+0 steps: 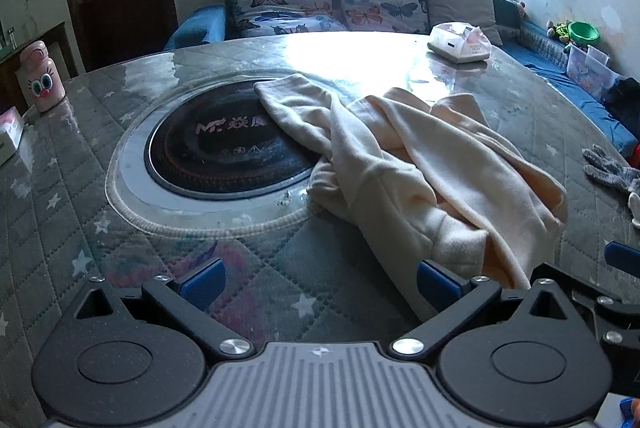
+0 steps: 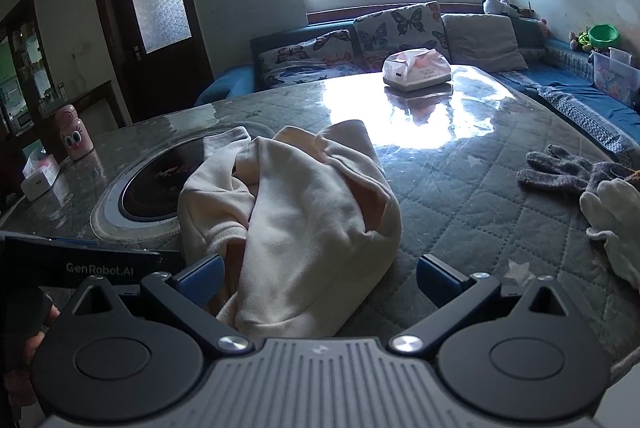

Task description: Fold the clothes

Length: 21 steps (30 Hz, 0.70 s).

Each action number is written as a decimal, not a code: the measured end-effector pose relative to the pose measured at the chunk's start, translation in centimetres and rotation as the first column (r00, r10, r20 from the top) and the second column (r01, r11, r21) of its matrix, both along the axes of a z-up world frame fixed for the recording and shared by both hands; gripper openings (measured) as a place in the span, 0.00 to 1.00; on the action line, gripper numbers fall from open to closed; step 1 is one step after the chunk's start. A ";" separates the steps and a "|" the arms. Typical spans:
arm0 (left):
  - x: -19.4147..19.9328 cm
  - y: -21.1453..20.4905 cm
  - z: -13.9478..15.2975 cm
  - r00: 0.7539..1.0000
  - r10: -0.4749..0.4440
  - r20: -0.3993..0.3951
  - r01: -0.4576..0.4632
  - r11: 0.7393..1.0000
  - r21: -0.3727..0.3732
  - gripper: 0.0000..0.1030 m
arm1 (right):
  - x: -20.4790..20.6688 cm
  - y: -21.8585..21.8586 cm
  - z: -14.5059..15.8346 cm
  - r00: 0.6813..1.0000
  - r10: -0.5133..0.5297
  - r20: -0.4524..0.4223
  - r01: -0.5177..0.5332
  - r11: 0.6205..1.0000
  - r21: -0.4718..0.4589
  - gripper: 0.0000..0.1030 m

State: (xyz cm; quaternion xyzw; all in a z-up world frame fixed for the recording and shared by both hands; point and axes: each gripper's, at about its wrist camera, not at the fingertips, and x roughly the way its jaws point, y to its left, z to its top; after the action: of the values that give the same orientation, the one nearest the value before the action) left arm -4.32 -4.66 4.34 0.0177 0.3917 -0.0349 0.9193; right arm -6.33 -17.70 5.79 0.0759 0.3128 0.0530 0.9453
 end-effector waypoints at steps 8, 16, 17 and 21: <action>2.4 0.5 1.4 0.999 -0.005 0.034 0.006 0.999 -0.039 1.00 | 1.6 -0.1 0.8 1.000 0.018 0.014 -0.018 1.000 -0.019 0.98; 5.4 0.5 1.6 1.000 -0.009 0.018 0.011 0.998 -0.066 1.00 | 3.8 -0.1 1.0 0.999 0.033 -0.001 -0.033 0.999 -0.022 0.90; 5.7 0.4 1.6 1.000 -0.017 0.019 0.018 0.997 -0.069 1.00 | 4.1 -0.1 0.9 0.999 0.037 -0.004 -0.037 0.999 -0.021 0.88; 7.4 0.1 1.4 0.999 -0.042 0.019 0.043 0.996 -0.077 0.94 | 5.6 0.1 0.7 0.998 0.060 -0.014 -0.060 0.998 -0.027 0.80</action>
State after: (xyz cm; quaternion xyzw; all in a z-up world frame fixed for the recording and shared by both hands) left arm 3.07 -4.60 5.71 -0.0095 0.3814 -0.0695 0.9218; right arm -0.76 -17.55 6.51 0.0540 0.3220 0.0766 0.9421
